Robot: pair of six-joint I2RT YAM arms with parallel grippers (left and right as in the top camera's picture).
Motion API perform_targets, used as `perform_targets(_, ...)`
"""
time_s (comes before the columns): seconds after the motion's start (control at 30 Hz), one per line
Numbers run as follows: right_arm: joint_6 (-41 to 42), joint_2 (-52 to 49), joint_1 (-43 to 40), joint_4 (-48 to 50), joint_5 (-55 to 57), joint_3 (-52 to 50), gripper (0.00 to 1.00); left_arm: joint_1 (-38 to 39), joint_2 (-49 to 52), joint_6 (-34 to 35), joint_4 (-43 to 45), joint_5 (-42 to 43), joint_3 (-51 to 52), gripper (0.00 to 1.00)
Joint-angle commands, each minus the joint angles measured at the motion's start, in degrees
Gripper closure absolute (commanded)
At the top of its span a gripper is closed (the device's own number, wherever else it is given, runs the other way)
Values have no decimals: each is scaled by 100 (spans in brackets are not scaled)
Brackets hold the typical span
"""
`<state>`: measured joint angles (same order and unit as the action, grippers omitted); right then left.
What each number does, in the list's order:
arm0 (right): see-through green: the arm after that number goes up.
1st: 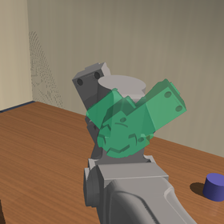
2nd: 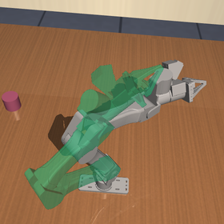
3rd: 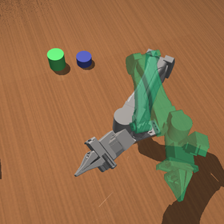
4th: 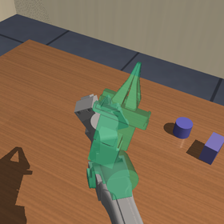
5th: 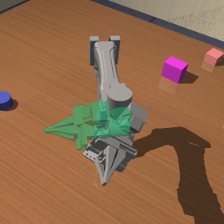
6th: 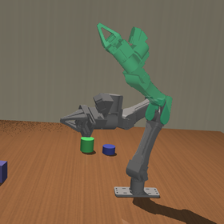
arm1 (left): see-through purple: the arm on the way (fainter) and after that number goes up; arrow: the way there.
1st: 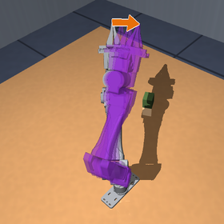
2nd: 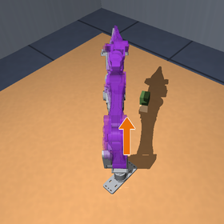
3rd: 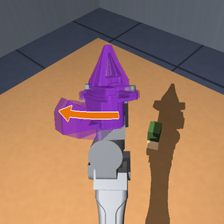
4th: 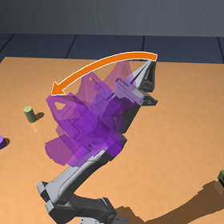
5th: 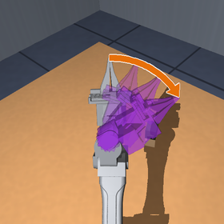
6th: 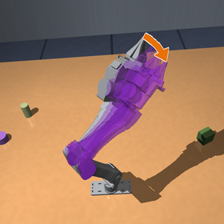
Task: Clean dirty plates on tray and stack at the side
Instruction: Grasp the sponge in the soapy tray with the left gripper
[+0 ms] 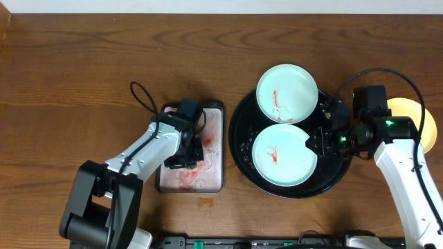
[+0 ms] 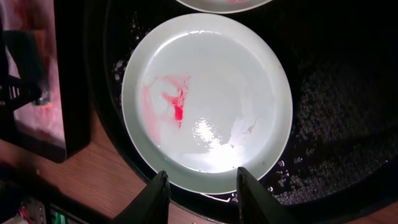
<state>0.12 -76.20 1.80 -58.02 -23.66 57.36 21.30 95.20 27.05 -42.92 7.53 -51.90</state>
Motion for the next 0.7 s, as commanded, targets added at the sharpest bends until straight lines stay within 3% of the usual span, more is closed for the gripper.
perform_targets(0.0,-105,61,92,-4,-103,63,67,-13,-238,28,-297,87,-297,68)
perform_targets(0.1,-105,61,92,-7,-103,63,68,-13,-616,-155,-372,87,-428,48)
perform_targets(0.23,-105,61,92,-2,-101,63,68,-11,-957,-304,-284,-442,-420,42)
perform_targets(0.37,-105,61,92,9,-101,63,68,-13,-826,-302,203,-1082,-157,41)
perform_targets(0.6,-105,61,92,11,-103,63,68,-13,-61,-282,1274,-1056,160,42)
perform_targets(0.67,-103,61,92,9,-103,63,68,-13,68,-280,1362,-1054,160,55)
